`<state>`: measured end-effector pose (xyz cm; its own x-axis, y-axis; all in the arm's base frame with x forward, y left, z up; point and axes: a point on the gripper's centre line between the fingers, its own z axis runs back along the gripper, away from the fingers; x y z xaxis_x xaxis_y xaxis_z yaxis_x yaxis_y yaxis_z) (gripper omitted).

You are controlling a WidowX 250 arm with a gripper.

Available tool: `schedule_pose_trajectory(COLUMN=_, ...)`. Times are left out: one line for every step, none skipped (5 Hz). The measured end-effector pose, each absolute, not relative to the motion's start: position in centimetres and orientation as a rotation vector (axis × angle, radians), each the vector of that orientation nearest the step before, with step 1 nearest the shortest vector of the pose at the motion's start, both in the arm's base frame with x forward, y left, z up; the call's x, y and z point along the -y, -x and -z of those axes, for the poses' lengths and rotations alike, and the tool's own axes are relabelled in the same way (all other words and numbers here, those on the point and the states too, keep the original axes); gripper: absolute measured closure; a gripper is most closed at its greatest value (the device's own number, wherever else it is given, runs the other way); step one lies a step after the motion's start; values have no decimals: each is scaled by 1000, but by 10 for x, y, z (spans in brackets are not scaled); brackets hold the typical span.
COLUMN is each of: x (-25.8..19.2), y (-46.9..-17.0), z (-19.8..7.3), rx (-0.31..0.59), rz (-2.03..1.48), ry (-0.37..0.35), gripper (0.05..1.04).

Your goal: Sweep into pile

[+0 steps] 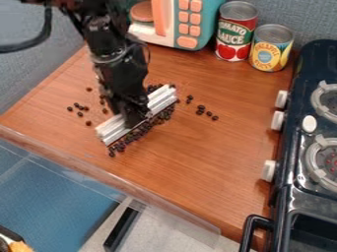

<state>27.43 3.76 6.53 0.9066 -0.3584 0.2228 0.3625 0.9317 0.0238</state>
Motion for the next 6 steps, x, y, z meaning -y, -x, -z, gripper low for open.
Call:
schedule_pose_trajectory(x=-31, y=-273, z=-62, rx=231, rz=378, ry=13, gripper=726)
schedule_pose_trajectory(x=-31, y=-269, z=-38, rx=187, rz=374, ry=0, gripper=727)
schedule_pose_trajectory(x=-31, y=-269, z=-25, rx=181, rz=361, ry=-11, gripper=727)
schedule_pose_trajectory(x=-31, y=-270, z=-24, rx=193, rz=358, ry=-15, gripper=727)
schedule_pose_trajectory(x=-40, y=-270, z=-20, rx=188, rz=356, ry=-34, gripper=727)
schedule_pose_trajectory(x=-53, y=-277, z=-20, rx=193, rz=348, ry=-53, gripper=727)
